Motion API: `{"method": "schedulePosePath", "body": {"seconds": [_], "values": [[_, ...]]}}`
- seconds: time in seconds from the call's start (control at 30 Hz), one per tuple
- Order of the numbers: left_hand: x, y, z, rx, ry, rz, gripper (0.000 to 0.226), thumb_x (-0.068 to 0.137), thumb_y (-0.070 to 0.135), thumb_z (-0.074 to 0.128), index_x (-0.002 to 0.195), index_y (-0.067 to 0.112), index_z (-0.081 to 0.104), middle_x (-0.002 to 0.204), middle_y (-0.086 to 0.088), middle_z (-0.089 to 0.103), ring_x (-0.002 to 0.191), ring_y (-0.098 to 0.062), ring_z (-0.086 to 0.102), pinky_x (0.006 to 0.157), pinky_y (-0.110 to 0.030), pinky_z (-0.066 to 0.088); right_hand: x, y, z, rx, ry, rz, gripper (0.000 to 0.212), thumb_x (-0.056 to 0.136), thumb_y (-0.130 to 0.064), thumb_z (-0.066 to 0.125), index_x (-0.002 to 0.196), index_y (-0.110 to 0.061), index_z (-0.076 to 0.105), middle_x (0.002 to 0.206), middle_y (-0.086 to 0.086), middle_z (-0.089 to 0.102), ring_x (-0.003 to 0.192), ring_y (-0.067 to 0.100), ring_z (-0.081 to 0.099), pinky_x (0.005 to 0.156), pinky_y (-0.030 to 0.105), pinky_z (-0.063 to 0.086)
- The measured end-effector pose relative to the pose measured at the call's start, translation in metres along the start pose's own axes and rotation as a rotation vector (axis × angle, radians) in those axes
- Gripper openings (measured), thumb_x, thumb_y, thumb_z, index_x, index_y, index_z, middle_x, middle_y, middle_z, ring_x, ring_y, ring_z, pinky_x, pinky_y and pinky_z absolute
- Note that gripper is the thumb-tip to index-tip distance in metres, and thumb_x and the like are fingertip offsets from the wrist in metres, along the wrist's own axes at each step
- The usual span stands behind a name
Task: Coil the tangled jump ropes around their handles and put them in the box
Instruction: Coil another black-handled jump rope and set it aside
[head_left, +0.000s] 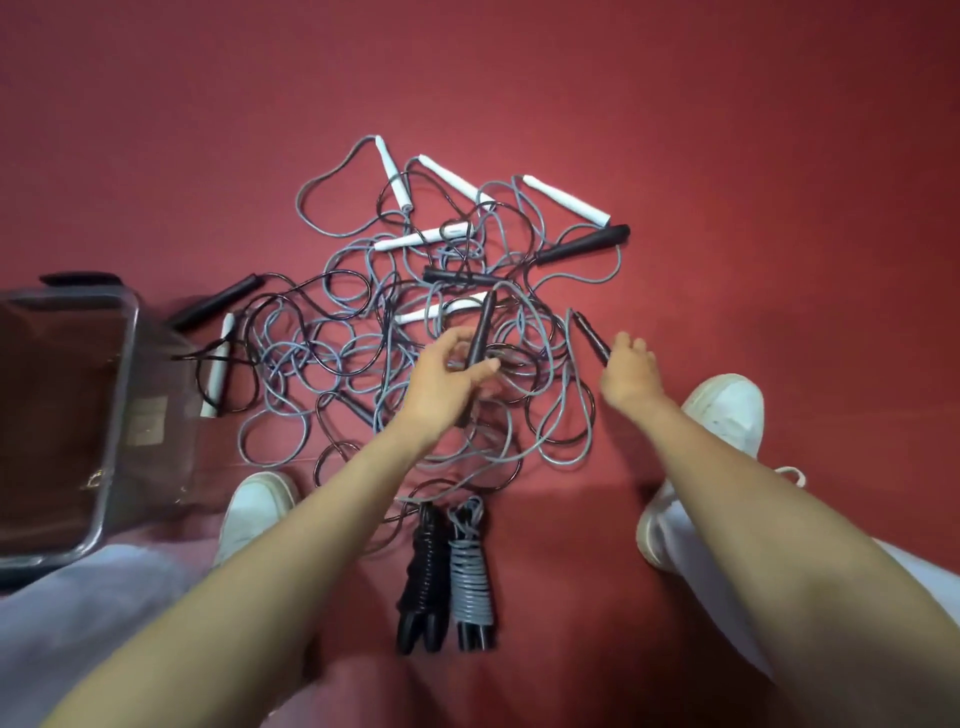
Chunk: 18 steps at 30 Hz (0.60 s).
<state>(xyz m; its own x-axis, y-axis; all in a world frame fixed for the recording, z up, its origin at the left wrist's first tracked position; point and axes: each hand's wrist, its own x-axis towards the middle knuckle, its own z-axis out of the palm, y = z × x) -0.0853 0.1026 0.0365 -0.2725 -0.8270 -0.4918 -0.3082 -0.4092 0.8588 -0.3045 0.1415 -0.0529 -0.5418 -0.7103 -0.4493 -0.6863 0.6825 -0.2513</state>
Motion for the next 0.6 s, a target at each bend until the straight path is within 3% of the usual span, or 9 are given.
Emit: {"method": "schedulePosePath", "body": {"seconds": [0.13,0.23,0.3,0.37,0.43,0.5,0.6], "values": [[-0.016,0.007,-0.016,-0.054,-0.004,-0.029,0.032,0.088,0.004,0.066,0.112,0.023,0.058,0.070,0.001,0.058,0.051,-0.015,0.053,0.051,-0.025,0.043,-0.021,-0.007,-0.033,0.318,0.077,0.096,0.035,0.091,-0.013,0.053,0.120,0.003,0.042,0.125,0.027,0.051,0.115,0.043,0.051,0.089,0.042,0.040],[-0.041,0.034,-0.022,-0.038,-0.005,-0.030,0.039,0.090,0.009,0.065,0.127,0.016,0.055,0.075,0.001,0.058,0.058,-0.012,0.051,0.055,-0.021,0.041,-0.058,-0.019,-0.065,0.499,0.078,-0.024,0.011,0.092,-0.024,0.058,0.089,-0.015,0.052,0.085,0.007,0.060,0.086,0.027,0.056,0.068,0.031,0.033],[-0.064,0.061,-0.027,-0.125,0.015,-0.036,0.033,0.096,0.009,0.055,0.129,0.013,0.054,0.074,0.002,0.057,0.049,-0.003,0.050,0.049,-0.015,0.040,-0.088,-0.036,-0.090,0.630,0.057,-0.186,0.022,0.093,-0.024,0.059,0.075,-0.026,0.048,0.069,-0.007,0.050,0.068,0.017,0.049,0.063,0.028,0.034],[-0.088,0.090,-0.033,-0.225,0.014,-0.010,0.033,0.098,0.004,0.049,0.130,0.012,0.052,0.073,-0.001,0.058,0.049,-0.005,0.049,0.048,-0.016,0.040,-0.123,-0.059,-0.124,0.721,0.043,-0.308,0.021,0.095,-0.019,0.058,0.078,-0.029,0.050,0.065,-0.010,0.047,0.052,0.000,0.044,0.054,0.018,0.034],[-0.112,0.120,-0.044,-0.277,0.001,0.071,0.035,0.096,0.000,0.050,0.128,0.013,0.054,0.070,0.000,0.059,0.054,-0.009,0.048,0.047,-0.017,0.039,-0.154,-0.085,-0.164,0.825,0.031,-0.379,0.011,0.096,-0.014,0.056,0.087,-0.020,0.054,0.062,-0.005,0.047,0.038,-0.002,0.042,0.043,0.011,0.031],[-0.144,0.152,-0.059,-0.326,-0.009,0.139,0.035,0.095,0.001,0.053,0.126,0.016,0.056,0.071,-0.001,0.059,0.058,-0.011,0.049,0.047,-0.018,0.040,-0.189,-0.109,-0.211,0.931,0.025,-0.439,0.003,0.097,-0.014,0.055,0.094,-0.013,0.054,0.063,0.001,0.049,0.034,0.000,0.038,0.036,0.015,0.030],[-0.187,0.196,-0.083,-0.348,-0.019,0.241,0.038,0.094,0.000,0.053,0.128,0.016,0.055,0.076,-0.006,0.056,0.065,-0.015,0.050,0.052,-0.022,0.040,-0.241,-0.138,-0.275,0.972,0.032,-0.562,0.005,0.097,-0.020,0.056,0.092,-0.019,0.057,0.070,0.001,0.054,0.038,0.004,0.040,0.037,0.017,0.031]]}}
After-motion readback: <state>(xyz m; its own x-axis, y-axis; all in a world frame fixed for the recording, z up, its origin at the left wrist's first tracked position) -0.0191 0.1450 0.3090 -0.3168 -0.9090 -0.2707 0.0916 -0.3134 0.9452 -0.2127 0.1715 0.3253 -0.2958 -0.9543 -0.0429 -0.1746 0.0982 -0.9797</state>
